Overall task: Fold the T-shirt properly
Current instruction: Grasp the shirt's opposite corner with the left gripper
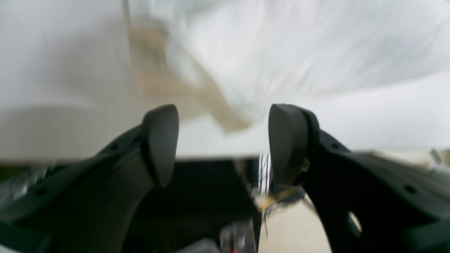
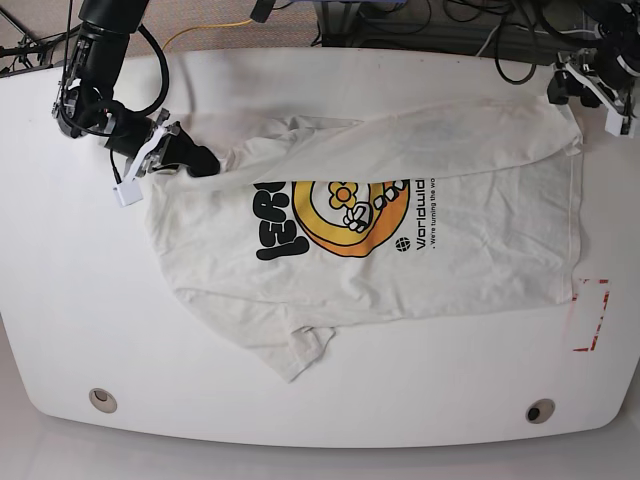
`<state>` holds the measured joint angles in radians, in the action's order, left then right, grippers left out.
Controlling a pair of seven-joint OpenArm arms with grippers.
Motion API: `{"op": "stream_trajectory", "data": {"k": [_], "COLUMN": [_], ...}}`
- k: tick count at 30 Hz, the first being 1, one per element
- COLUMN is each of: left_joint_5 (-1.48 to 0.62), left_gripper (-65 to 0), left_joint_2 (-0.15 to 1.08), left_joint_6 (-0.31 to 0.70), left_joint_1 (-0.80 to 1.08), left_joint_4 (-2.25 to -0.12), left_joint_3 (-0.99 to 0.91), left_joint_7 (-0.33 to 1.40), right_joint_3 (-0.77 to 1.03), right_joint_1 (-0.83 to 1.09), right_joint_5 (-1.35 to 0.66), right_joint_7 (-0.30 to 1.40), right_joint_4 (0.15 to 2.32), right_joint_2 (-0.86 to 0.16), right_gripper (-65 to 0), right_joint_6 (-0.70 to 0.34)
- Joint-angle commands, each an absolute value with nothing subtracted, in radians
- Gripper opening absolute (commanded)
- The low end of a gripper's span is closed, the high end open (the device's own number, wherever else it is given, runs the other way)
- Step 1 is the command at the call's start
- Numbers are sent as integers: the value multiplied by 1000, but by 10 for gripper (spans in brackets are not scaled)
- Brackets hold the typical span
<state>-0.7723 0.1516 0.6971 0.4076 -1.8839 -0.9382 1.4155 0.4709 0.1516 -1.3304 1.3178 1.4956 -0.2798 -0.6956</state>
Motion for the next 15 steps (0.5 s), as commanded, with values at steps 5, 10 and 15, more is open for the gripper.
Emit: {"op": "stream_trajectory", "data": {"k": [5, 10, 15], "left_joint_5": [-704, -650, -621], "left_gripper": [-272, -272, -274], "left_joint_2": [170, 170, 170], "left_joint_6": [698, 698, 698], "left_joint_1": [407, 406, 392], "left_joint_4": [-1899, -1899, -1899], "left_joint_3": [-885, -848, -825], "left_joint_7": [1369, 1369, 1369], "right_joint_3": [478, 478, 478], "right_joint_1": [143, 143, 143], "right_joint_5": [-1356, -1356, -1356], "right_joint_7": [1300, 1300, 1300], "right_joint_4": [1511, 1511, 1511], "right_joint_2": [-297, -297, -297], "right_gripper": [-650, -650, -650], "right_joint_6": [-698, -698, -698]}}
